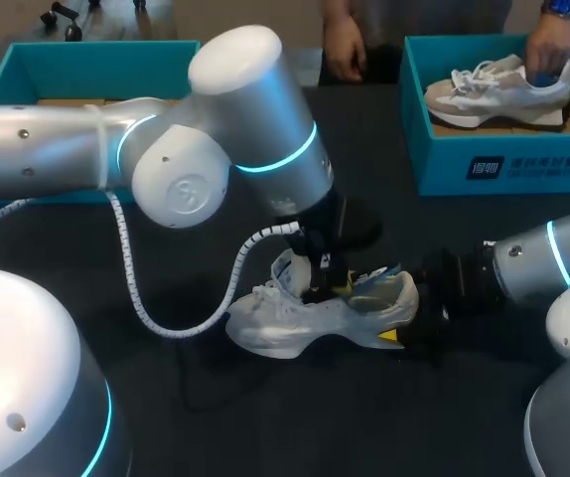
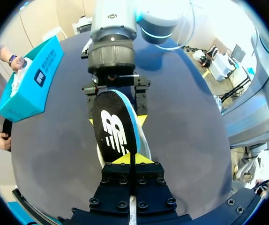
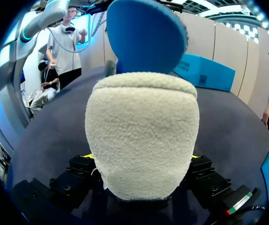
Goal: Take the shoe out of the shoebox, open the shoe tongue, remove and reinsert the insole, then place the shoe into the shoebox
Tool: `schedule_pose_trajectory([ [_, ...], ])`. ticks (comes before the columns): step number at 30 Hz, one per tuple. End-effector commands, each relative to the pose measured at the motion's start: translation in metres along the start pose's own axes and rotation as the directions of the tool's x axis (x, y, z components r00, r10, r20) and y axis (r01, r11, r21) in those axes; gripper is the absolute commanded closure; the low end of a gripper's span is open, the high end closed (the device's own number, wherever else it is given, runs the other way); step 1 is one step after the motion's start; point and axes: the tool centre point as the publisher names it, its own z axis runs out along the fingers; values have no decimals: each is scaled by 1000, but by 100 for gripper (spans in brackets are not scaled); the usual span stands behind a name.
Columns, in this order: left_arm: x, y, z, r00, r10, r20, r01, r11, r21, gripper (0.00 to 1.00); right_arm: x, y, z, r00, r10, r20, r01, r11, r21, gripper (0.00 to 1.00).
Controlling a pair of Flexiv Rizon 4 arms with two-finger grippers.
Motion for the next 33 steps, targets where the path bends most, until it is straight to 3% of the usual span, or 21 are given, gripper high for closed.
schedule_pose_trajectory([
  [1,-1,-6,-4,1000,10,2,-10,1000,19,100,1,1,1,1000,-1,3,1,1000,2,100],
  [17,-12,-31,4,1000,17,-23,-16,998,60,100,1,1,1,1000,-1,3,1,1000,2,100],
  [19,-10,-33,2,999,18,-26,-16,998,68,70,1,1,1,1000,-1,3,1,1000,2,100],
  [20,-8,-34,0,999,20,-30,-18,997,72,65,1,1,1,1000,-1,3,1,1000,2,100],
  [30,4,-29,-20,1000,7,-13,-6,999,52,54,1,1,1,1000,-1,3,1,1000,2,100],
  [32,7,-29,-22,1000,11,-21,-10,998,63,50,1,1,1,1000,-1,3,1,1000,2,100],
  [33,9,-30,-23,1000,11,-21,-10,998,63,42,1,1,1,1000,-1,3,1,1000,2,100],
])
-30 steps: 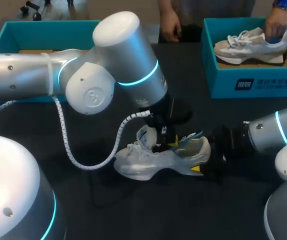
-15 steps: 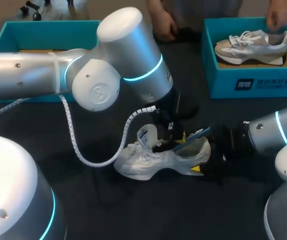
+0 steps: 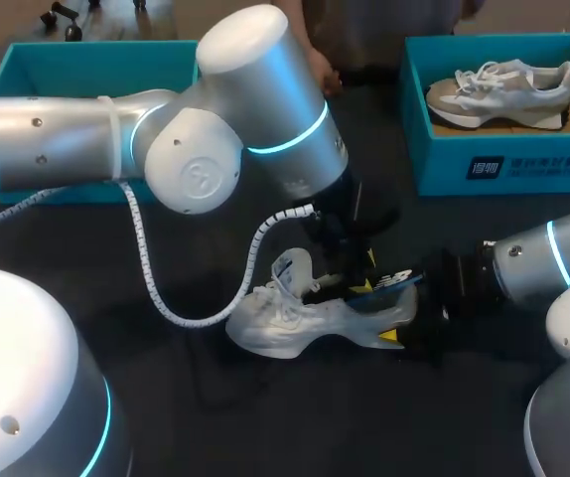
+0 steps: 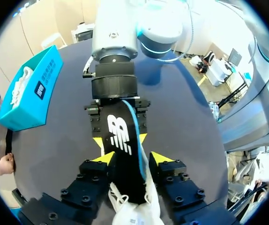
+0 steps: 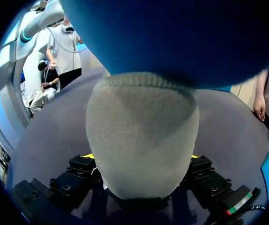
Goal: Take the shoe out of the shoebox, open the shoe tongue, remove and reinsert the insole, then place the shoe into the shoebox
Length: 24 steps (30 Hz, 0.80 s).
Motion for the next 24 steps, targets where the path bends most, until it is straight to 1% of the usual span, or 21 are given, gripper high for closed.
schedule_pose_trajectory([
  [1,12,2,-11,1000,3,12,-3,1000,6,35,1,1,1,1000,-1,3,1,1000,2,100],
  [2,13,2,-12,1000,1,12,-1,1000,7,27,1,1,1,1000,-1,3,1,1000,2,100],
  [4,16,1,-13,1000,-3,23,3,1000,-4,16,1,1,1,1000,-1,3,1,1000,2,100],
  [5,18,0,-14,1000,-3,20,3,1000,-2,7,1,1,1,1000,-1,3,1,1000,2,100],
  [6,20,0,-14,1000,-3,12,3,1000,1,1,1,1,1,1000,-1,3,1,1000,2,100],
  [11,25,-3,-16,999,-27,45,29,999,-24,0,1,1,1,1000,-1,3,1,1000,2,100],
  [24,26,-3,-18,999,-31,42,32,999,-20,0,1,1,1,1000,-1,3,1,1000,2,100],
])
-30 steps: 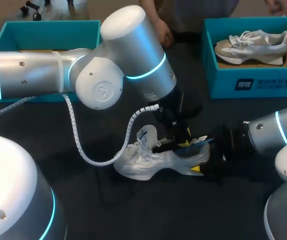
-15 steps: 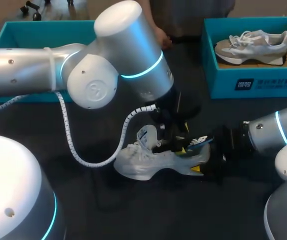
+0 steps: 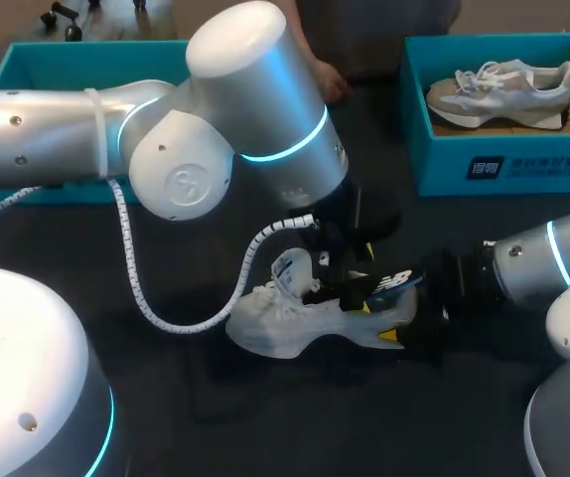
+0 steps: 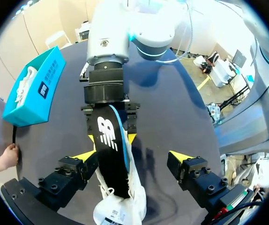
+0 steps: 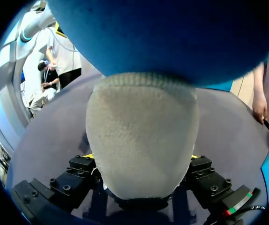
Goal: Take the shoe out of the shoebox, open the shoe tongue, remove and reinsert the insole, then place the shoe into the shoebox
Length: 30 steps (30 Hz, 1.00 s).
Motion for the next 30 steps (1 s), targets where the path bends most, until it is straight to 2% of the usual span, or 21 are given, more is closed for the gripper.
schedule_pose_trajectory([
  [1,1,2,-1,1000,1,2,-1,1000,1,0,1,1,1,1000,-1,3,1,1000,2,100],
  [3,1,2,-1,1000,1,2,-1,1000,1,0,1,1,1,1000,-1,3,1,1000,2,100],
  [5,6,2,-5,996,11,86,-12,1000,14,0,1,1,1,1000,-1,3,1,1000,2,100],
  [10,16,0,-20,981,32,192,-25,999,-36,0,1,1,1,1000,-1,3,1,1000,2,100],
  [19,30,3,-37,961,18,275,0,998,-65,0,1,1,1,1000,-1,3,1,1000,2,100],
  [30,34,7,-47,928,8,372,20,997,-70,0,1,1,1,1000,-1,3,1,1000,2,100],
])
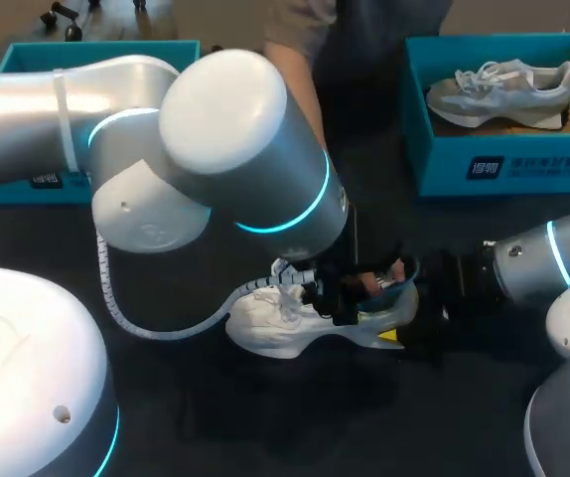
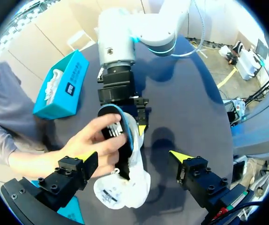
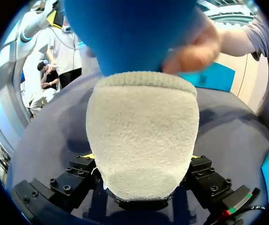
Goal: Take the shoe out of the shoebox, open the shoe tongue, remove and reinsert the insole, then place the shoe into the shoebox
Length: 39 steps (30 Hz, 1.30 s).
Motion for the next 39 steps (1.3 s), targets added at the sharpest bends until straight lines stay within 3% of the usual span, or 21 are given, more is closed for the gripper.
schedule_pose_trajectory([
  [1,6,5,-10,999,-2,54,1,1000,10,0,1,1,1,1000,-1,3,1,1000,3,100],
  [24,12,6,-26,992,-21,121,20,1000,9,0,1,1,1,1000,-1,3,1,1000,3,100],
  [39,14,6,-12,985,-37,170,42,999,-24,0,1,1,1,1000,-1,3,1,1000,3,100],
])
